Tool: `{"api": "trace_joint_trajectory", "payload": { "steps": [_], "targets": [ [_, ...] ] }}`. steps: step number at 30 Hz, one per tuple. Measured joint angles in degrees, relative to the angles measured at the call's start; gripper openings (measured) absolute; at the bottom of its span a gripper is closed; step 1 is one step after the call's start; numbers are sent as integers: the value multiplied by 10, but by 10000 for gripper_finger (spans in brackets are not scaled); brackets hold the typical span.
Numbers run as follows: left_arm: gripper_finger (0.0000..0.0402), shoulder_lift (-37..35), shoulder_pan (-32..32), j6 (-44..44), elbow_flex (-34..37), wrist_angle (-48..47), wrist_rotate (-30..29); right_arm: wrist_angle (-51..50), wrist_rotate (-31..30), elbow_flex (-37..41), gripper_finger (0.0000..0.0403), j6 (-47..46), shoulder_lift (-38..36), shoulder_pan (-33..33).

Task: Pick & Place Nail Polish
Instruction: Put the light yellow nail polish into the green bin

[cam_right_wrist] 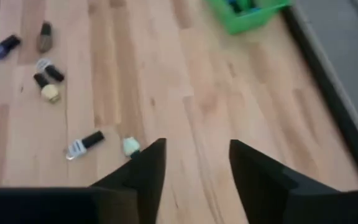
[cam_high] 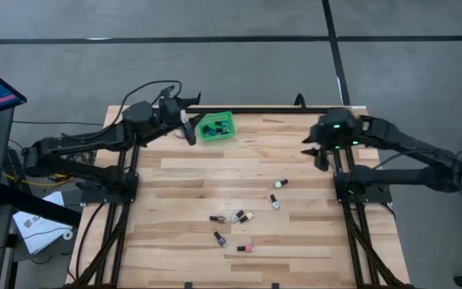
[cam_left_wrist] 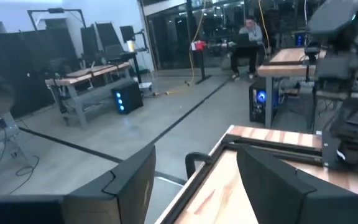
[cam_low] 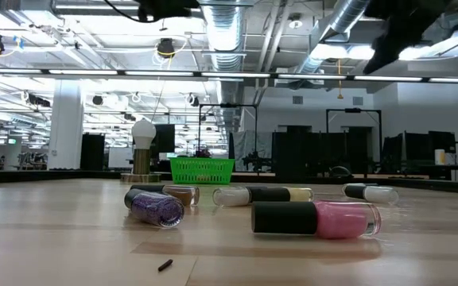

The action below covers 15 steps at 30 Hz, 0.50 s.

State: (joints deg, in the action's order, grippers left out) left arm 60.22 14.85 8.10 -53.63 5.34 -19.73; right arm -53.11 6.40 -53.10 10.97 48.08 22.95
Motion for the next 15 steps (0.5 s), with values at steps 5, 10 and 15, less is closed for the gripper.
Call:
{"api": "trace_joint_trajectory", "payload": {
  "steps": [5, 10, 15],
  "targets": [
    [221, -15, 0, 0, 0, -42, 0, 63, 21, 51, 200, 33, 48, -34],
    [221, -18, -3, 0, 0, -45, 0, 114, 40, 101, 194, 50, 123, -81],
    [221, -18, -3, 0, 0, -45, 0, 151, 41, 119, 182, 72, 210, -112]
  ]
}}
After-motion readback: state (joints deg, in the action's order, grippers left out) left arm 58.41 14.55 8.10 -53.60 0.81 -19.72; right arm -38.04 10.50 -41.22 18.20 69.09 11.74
